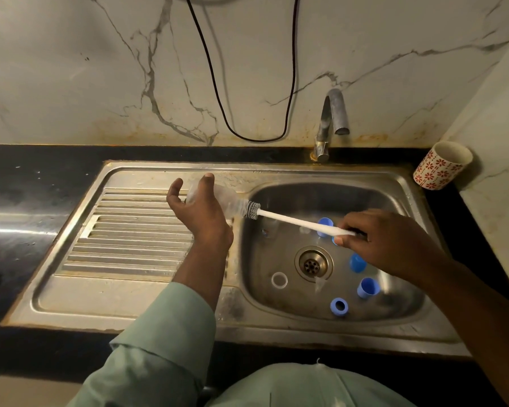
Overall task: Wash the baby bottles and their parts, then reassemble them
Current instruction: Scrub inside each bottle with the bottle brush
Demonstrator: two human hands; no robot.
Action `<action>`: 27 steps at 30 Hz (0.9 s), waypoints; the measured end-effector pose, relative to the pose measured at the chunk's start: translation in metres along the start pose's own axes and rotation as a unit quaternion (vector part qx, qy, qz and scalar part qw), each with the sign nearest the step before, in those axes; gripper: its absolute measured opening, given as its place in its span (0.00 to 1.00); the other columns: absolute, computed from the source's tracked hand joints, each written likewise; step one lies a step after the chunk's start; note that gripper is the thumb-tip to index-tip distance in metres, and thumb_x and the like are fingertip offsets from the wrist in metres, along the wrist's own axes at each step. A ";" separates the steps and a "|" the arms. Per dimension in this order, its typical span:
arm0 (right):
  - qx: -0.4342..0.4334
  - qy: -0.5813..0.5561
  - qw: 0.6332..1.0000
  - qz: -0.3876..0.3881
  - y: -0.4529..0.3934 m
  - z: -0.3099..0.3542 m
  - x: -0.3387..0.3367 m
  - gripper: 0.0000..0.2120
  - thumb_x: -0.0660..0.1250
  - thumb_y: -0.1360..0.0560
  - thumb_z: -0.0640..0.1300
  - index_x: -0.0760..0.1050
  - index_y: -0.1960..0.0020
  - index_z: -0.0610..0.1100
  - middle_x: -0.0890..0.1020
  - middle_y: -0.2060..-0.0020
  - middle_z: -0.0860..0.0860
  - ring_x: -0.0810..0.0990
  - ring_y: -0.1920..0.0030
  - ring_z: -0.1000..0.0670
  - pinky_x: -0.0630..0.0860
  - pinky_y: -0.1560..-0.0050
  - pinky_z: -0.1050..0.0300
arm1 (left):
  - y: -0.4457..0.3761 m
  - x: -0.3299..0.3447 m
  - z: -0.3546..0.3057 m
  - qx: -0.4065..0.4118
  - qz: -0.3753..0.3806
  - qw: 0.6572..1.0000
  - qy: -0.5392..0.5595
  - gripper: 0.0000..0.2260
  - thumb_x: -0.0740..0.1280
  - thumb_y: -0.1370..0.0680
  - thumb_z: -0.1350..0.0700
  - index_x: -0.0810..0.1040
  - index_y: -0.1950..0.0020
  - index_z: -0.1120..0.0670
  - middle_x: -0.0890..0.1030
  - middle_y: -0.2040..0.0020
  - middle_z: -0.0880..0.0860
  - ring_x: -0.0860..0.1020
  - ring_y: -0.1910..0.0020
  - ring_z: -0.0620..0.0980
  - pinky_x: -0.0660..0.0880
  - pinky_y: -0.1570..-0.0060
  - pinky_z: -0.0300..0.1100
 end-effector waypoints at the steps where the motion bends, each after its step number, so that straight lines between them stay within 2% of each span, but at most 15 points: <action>1: 0.015 -0.045 0.998 0.033 -0.001 0.000 0.004 0.09 0.65 0.23 0.52 0.79 0.53 0.48 0.78 0.68 0.52 0.75 0.69 0.54 0.70 0.68 0.61 | 0.000 0.000 -0.001 -0.004 0.001 1.000 0.007 0.25 0.78 0.28 0.53 0.69 0.39 0.38 0.74 0.41 0.52 0.78 0.44 0.53 0.82 0.45 0.48; 3: 0.099 -0.241 0.956 0.138 -0.001 -0.002 0.014 0.11 0.62 0.21 0.51 0.81 0.55 0.48 0.81 0.69 0.48 0.78 0.71 0.50 0.76 0.68 0.58 | -0.002 0.001 -0.002 -0.019 0.011 1.000 0.019 0.27 0.78 0.28 0.54 0.68 0.35 0.41 0.74 0.40 0.53 0.77 0.42 0.54 0.80 0.42 0.51; 6: 0.212 -0.488 0.804 0.267 0.007 -0.001 0.022 0.12 0.64 0.24 0.53 0.82 0.55 0.46 0.81 0.67 0.44 0.77 0.73 0.51 0.76 0.72 0.61 | -0.004 0.005 -0.004 -0.051 0.064 0.995 0.059 0.30 0.75 0.25 0.56 0.64 0.29 0.45 0.74 0.39 0.56 0.78 0.42 0.56 0.80 0.42 0.56; 7: 0.211 -0.488 0.806 0.259 0.007 -0.001 0.023 0.12 0.65 0.24 0.53 0.82 0.54 0.47 0.82 0.67 0.44 0.77 0.72 0.51 0.76 0.71 0.61 | -0.005 0.008 -0.005 -0.076 0.105 0.988 0.089 0.31 0.74 0.24 0.56 0.62 0.25 0.47 0.74 0.40 0.58 0.78 0.44 0.56 0.80 0.43 0.55; 8: 0.184 -0.434 0.852 0.226 0.004 -0.001 0.023 0.10 0.66 0.24 0.52 0.82 0.54 0.48 0.82 0.67 0.46 0.78 0.70 0.52 0.76 0.69 0.61 | -0.005 0.011 -0.006 -0.110 0.149 0.976 0.116 0.33 0.72 0.23 0.54 0.59 0.23 0.50 0.74 0.41 0.59 0.78 0.47 0.55 0.80 0.46 0.54; 10: 0.085 -0.193 0.970 0.118 -0.003 0.002 0.021 0.07 0.69 0.25 0.49 0.81 0.51 0.48 0.81 0.64 0.50 0.77 0.66 0.55 0.77 0.63 0.58 | -0.005 0.015 -0.005 -0.174 0.212 0.955 0.112 0.38 0.71 0.26 0.46 0.57 0.20 0.53 0.72 0.39 0.61 0.74 0.46 0.55 0.79 0.49 0.51; 11: 0.038 -0.073 0.995 0.055 -0.005 0.008 0.020 0.09 0.71 0.27 0.48 0.80 0.48 0.47 0.81 0.63 0.51 0.77 0.64 0.54 0.77 0.62 0.56 | -0.004 0.015 -0.003 -0.193 0.219 0.952 0.095 0.39 0.71 0.27 0.44 0.58 0.20 0.54 0.71 0.38 0.61 0.73 0.44 0.56 0.79 0.49 0.50; 14: -0.024 0.076 0.990 -0.116 -0.005 0.025 0.015 0.12 0.75 0.30 0.43 0.80 0.48 0.41 0.80 0.64 0.48 0.76 0.65 0.48 0.74 0.66 0.52 | -0.006 0.013 0.000 -0.189 0.187 0.956 0.121 0.34 0.70 0.22 0.51 0.58 0.21 0.54 0.70 0.40 0.60 0.73 0.45 0.57 0.78 0.49 0.53; 17: 0.040 -0.096 0.994 0.019 -0.010 0.028 0.024 0.10 0.66 0.23 0.48 0.81 0.57 0.42 0.77 0.73 0.52 0.74 0.72 0.54 0.71 0.70 0.61 | -0.012 0.010 0.000 -0.171 0.154 0.961 0.152 0.33 0.70 0.21 0.57 0.57 0.20 0.53 0.72 0.42 0.60 0.75 0.47 0.57 0.80 0.52 0.53; 19: 0.100 -0.284 0.943 0.144 -0.007 0.027 0.041 0.13 0.64 0.21 0.48 0.80 0.61 0.44 0.79 0.73 0.50 0.75 0.73 0.57 0.72 0.71 0.68 | -0.019 0.005 -0.002 -0.158 0.142 0.965 0.153 0.34 0.71 0.22 0.58 0.58 0.21 0.54 0.73 0.42 0.59 0.78 0.49 0.56 0.82 0.59 0.51; 20: 0.091 -0.292 0.941 0.146 -0.009 0.032 0.040 0.11 0.65 0.22 0.47 0.81 0.60 0.45 0.79 0.72 0.52 0.75 0.72 0.59 0.71 0.70 0.69 | -0.021 0.003 -0.003 -0.153 0.137 0.967 0.150 0.34 0.72 0.23 0.58 0.59 0.21 0.53 0.73 0.42 0.59 0.79 0.51 0.55 0.82 0.61 0.50; 22: 0.031 -0.078 0.996 0.040 -0.013 0.027 0.034 0.04 0.72 0.27 0.44 0.81 0.54 0.44 0.79 0.68 0.54 0.75 0.66 0.58 0.72 0.64 0.63 | -0.027 0.000 -0.005 -0.145 0.124 0.971 0.145 0.34 0.74 0.24 0.59 0.60 0.22 0.51 0.75 0.42 0.58 0.80 0.52 0.53 0.82 0.60 0.49; 24: 0.029 0.026 0.997 -0.066 -0.013 0.027 0.027 0.09 0.74 0.30 0.43 0.81 0.50 0.43 0.79 0.64 0.51 0.75 0.62 0.49 0.74 0.62 0.51 | -0.031 -0.001 -0.007 -0.136 0.118 0.974 0.141 0.34 0.74 0.24 0.59 0.60 0.23 0.50 0.76 0.43 0.57 0.80 0.53 0.52 0.81 0.58 0.50; 26: 0.053 -0.079 0.995 -0.040 -0.018 0.031 0.023 0.01 0.70 0.26 0.46 0.81 0.56 0.53 0.78 0.68 0.54 0.75 0.65 0.51 0.74 0.65 0.52 | -0.036 -0.001 -0.010 -0.131 0.115 0.975 0.135 0.33 0.74 0.24 0.58 0.61 0.25 0.49 0.76 0.43 0.57 0.80 0.51 0.53 0.81 0.58 0.50; 27: 0.075 -0.155 0.985 0.027 -0.020 0.034 0.026 0.06 0.68 0.24 0.48 0.80 0.60 0.56 0.78 0.71 0.53 0.76 0.68 0.55 0.74 0.65 0.56 | -0.039 -0.001 -0.012 -0.129 0.115 0.976 0.129 0.33 0.74 0.25 0.58 0.61 0.25 0.48 0.76 0.42 0.57 0.80 0.50 0.53 0.81 0.59 0.49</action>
Point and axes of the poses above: each hand's wrist, its own y-axis away from the middle knuckle, its own x-axis out of the palm, z = x × y, the point moved 5 cm from there along -y, towards the middle knuckle
